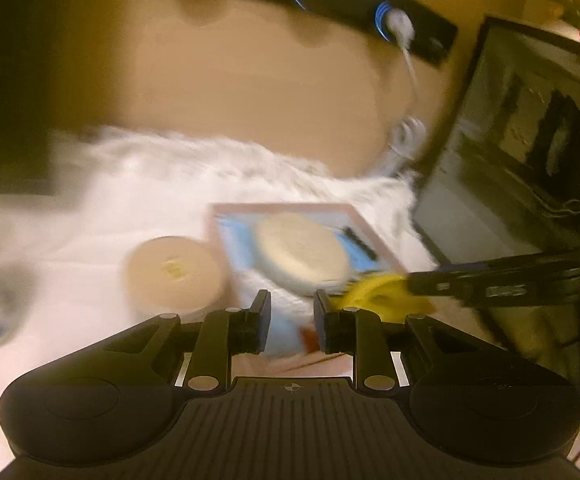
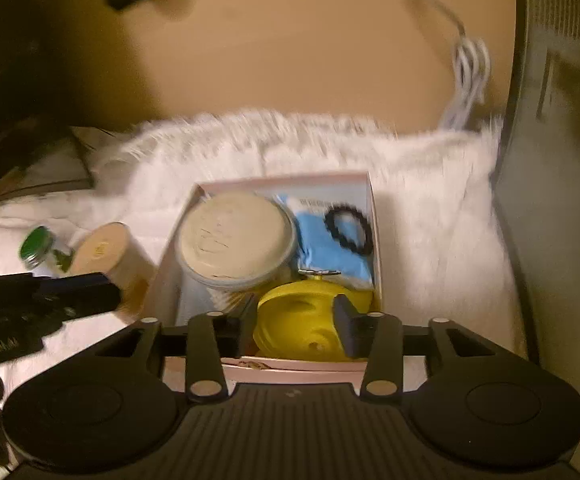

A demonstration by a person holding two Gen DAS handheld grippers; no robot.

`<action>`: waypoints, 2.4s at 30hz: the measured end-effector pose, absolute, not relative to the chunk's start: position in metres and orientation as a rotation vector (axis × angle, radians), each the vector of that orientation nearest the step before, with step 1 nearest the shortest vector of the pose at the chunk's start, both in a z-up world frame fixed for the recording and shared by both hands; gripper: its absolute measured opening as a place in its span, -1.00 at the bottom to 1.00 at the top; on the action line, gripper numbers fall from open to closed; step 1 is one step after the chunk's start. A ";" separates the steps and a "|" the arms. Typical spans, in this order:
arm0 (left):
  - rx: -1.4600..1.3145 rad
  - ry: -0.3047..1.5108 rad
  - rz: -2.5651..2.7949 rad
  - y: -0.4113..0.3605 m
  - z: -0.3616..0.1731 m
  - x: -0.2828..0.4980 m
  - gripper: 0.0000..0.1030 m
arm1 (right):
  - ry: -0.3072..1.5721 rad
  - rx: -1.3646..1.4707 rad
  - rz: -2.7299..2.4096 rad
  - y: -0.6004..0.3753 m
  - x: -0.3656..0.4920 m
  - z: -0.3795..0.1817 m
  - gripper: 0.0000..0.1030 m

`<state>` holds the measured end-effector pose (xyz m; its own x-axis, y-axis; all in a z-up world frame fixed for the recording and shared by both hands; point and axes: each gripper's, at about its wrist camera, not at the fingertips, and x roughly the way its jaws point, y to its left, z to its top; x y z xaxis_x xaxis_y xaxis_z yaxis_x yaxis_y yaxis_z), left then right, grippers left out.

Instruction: Organize soft objects

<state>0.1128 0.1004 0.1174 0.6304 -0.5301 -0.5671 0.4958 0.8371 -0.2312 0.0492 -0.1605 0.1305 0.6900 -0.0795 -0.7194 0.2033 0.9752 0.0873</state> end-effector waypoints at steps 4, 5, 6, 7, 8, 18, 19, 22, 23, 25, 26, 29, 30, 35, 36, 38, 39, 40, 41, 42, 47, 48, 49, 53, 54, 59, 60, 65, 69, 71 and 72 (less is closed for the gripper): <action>-0.037 0.641 -0.417 0.113 0.094 0.070 -0.50 | 0.706 0.048 -0.075 -0.141 0.022 0.132 0.14; -0.065 0.673 -0.372 0.113 0.083 0.061 -0.50 | 0.697 0.035 -0.046 -0.136 0.014 0.128 0.16; -0.089 0.695 -0.346 0.112 0.074 0.054 -0.50 | 0.697 0.028 -0.013 -0.131 0.006 0.123 0.22; -0.091 0.710 -0.314 0.109 0.065 0.047 -0.50 | 0.702 0.019 0.023 -0.127 0.000 0.116 0.25; -0.074 0.720 -0.270 0.103 0.057 0.040 -0.50 | 0.713 0.000 0.052 -0.122 -0.006 0.108 0.26; -0.002 0.728 -0.059 0.055 0.013 0.002 -0.35 | 0.859 -0.131 0.088 -0.113 0.004 0.021 0.59; 0.009 0.726 -0.048 0.051 0.012 0.001 -0.33 | 0.851 -0.128 0.069 -0.116 0.004 0.019 0.67; 0.007 0.711 -0.017 0.042 0.010 -0.005 -0.34 | 0.840 -0.090 0.028 -0.130 0.003 0.013 0.95; 0.000 0.705 -0.010 0.042 0.009 -0.007 -0.36 | 0.831 -0.089 0.022 -0.133 0.002 0.011 0.99; 0.000 0.691 -0.001 0.038 0.007 -0.010 -0.37 | 0.816 -0.095 0.037 -0.136 -0.002 0.009 1.00; 0.004 0.684 0.005 0.036 0.007 -0.011 -0.37 | 0.812 -0.101 0.049 -0.137 -0.002 0.009 1.00; -0.005 0.676 0.036 0.031 0.006 -0.012 -0.40 | 0.797 -0.101 0.065 -0.138 -0.004 0.008 1.00; -0.001 0.677 0.043 0.029 0.007 -0.012 -0.42 | 0.783 -0.105 0.067 -0.137 -0.007 0.007 1.00; -0.001 0.684 0.049 0.024 0.009 -0.016 -0.60 | 0.720 -0.106 0.073 -0.137 -0.015 0.004 1.00; -0.001 0.684 0.050 0.023 0.009 -0.017 -0.60 | 0.718 -0.106 0.073 -0.137 -0.015 0.004 1.00; -0.008 0.684 0.031 0.022 0.009 -0.019 -0.59 | 0.719 -0.099 0.074 -0.138 -0.013 0.004 1.00; -0.005 0.682 0.020 0.021 0.008 -0.021 -0.58 | 0.719 -0.096 0.074 -0.138 -0.013 0.004 1.00; 0.016 0.674 0.025 0.018 0.007 -0.022 -0.58 | 0.720 -0.097 0.074 -0.138 -0.012 0.003 1.00; 0.038 0.663 0.031 0.014 0.006 -0.023 -0.59 | 0.719 -0.097 0.073 -0.138 -0.013 0.003 1.00; 0.053 0.653 0.040 0.011 0.005 -0.025 -0.59 | 0.719 -0.097 0.073 -0.138 -0.013 0.003 1.00; 0.018 0.648 0.077 0.008 0.004 -0.023 -0.59 | 0.719 -0.097 0.072 -0.138 -0.013 0.003 1.00; 0.013 0.650 0.078 0.009 0.005 -0.022 -0.59 | 0.719 -0.096 0.072 -0.138 -0.013 0.003 1.00; 0.011 0.651 0.079 0.009 0.005 -0.022 -0.59 | 0.719 -0.096 0.072 -0.138 -0.013 0.003 1.00; 0.005 0.655 0.082 0.009 0.005 -0.020 -0.59 | 0.719 -0.095 0.072 -0.138 -0.013 0.003 1.00; 0.000 0.655 0.081 0.010 0.005 -0.020 -0.59 | 0.719 -0.095 0.072 -0.138 -0.013 0.003 1.00; -0.023 0.663 0.071 0.014 0.006 -0.020 -0.59 | 0.719 -0.094 0.072 -0.138 -0.013 0.003 1.00; -0.024 0.664 0.070 0.014 0.006 -0.020 -0.59 | 0.719 -0.094 0.072 -0.138 -0.013 0.003 1.00; -0.019 0.661 0.066 0.014 0.006 -0.020 -0.59 | 0.719 -0.094 0.072 -0.138 -0.013 0.003 1.00; -0.023 0.663 0.068 0.014 0.006 -0.020 -0.59 | 0.719 -0.094 0.072 -0.138 -0.013 0.003 1.00; -0.026 0.663 0.070 0.013 0.006 -0.020 -0.59 | 0.719 -0.094 0.072 -0.138 -0.013 0.003 1.00; -0.026 0.662 0.071 0.013 0.006 -0.021 -0.59 | 0.719 -0.094 0.072 -0.138 -0.013 0.003 1.00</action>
<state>-0.0209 0.0134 0.0059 0.7865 0.0574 -0.6149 -0.0741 0.9973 -0.0017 -0.0131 -0.1381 0.0032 0.7505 0.0331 -0.6600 -0.0980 0.9933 -0.0617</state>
